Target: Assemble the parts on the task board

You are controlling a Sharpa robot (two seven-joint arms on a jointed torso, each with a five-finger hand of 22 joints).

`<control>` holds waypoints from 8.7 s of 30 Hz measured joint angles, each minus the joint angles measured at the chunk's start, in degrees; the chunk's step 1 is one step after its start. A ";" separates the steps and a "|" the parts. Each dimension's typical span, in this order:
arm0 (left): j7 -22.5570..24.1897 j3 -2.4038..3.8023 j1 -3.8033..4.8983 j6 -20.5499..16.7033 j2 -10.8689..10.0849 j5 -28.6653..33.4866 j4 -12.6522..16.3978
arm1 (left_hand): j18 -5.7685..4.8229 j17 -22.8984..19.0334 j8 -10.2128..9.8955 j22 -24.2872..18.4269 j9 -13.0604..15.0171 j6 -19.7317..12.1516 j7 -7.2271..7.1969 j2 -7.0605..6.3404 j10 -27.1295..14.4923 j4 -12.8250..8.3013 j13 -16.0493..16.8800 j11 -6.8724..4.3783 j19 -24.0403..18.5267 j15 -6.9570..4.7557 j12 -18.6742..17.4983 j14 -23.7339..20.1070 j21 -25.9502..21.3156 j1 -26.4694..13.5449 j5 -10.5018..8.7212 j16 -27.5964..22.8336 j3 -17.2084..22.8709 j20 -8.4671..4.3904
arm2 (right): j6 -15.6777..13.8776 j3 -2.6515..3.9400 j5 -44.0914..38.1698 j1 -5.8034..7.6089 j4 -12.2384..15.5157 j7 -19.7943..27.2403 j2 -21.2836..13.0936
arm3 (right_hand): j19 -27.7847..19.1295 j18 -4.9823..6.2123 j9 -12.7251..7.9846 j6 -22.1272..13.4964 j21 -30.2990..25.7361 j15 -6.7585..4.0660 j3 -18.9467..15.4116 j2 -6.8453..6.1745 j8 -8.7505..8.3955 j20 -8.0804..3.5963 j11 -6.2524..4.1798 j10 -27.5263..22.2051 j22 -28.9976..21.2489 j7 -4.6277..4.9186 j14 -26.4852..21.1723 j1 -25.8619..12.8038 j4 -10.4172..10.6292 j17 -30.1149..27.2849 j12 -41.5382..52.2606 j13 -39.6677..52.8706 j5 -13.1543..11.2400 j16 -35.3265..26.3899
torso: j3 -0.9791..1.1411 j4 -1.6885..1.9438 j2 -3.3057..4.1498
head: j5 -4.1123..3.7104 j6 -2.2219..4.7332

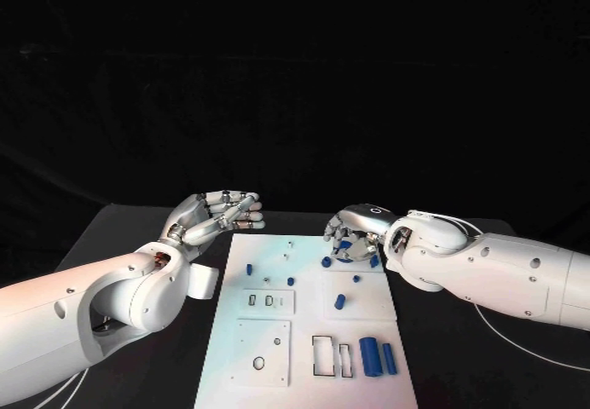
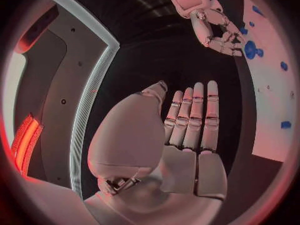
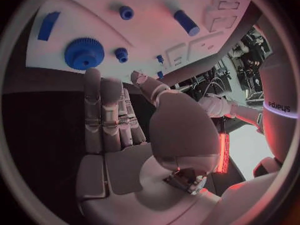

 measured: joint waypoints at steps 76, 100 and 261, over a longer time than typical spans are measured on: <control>-3.04 0.05 0.64 1.34 -0.94 -0.02 0.14 | -0.02 0.80 -0.90 -0.45 -0.43 -0.45 -0.02 -0.55 -0.44 -0.31 -0.02 0.43 -0.01 0.21 -1.53 -0.22 0.00 -0.55 -0.21 -0.46 0.95 0.01 | -1.26 -0.08 -4.97 -1.72 -0.96 -5.82 2.89 | 11.51 -4.04 5.70 5.20 25.29 -0.01 7.14 3.61 2.10 -0.24 -1.11 -3.09 35.69 -1.92 0.41 1.73 4.11 23.79 2.39 1.64 -2.39 26.51 | -0.27 0.58 1.99 | 0.38 0.36; -3.38 0.05 0.87 1.44 -0.71 -0.02 -0.19 | -0.02 0.92 -1.11 -0.50 -0.50 -0.45 -0.02 -0.84 -0.64 -0.56 -0.02 0.63 -0.01 0.41 -1.85 -0.41 0.00 -0.25 -0.21 -0.69 1.18 0.01 | -8.49 0.14 -4.50 -1.08 -6.78 -9.09 11.09 | 11.50 -4.60 5.69 5.09 25.29 0.00 7.22 4.03 2.10 -0.23 -1.13 -2.71 35.77 -2.03 0.40 1.41 4.19 23.77 2.39 1.24 -3.83 26.79 | -0.27 0.70 2.24 | 0.75 0.67; -4.39 0.02 2.29 2.78 -1.02 0.03 -1.74 | -0.02 1.38 -1.55 -0.74 -0.67 -0.65 -0.23 -1.07 -0.64 -0.23 0.02 0.63 -0.01 0.41 -2.36 -0.41 -0.21 -0.02 -0.21 -1.12 1.97 0.01 | -11.90 0.73 3.45 -2.27 3.45 -11.12 1.26 | 17.12 -7.18 12.41 -2.33 32.62 -0.83 -2.44 1.39 4.12 -0.35 -2.27 12.74 39.80 -0.92 0.40 3.56 9.40 29.45 81.00 65.46 -0.42 37.33 | 0.36 -1.08 1.80 | 3.19 -0.08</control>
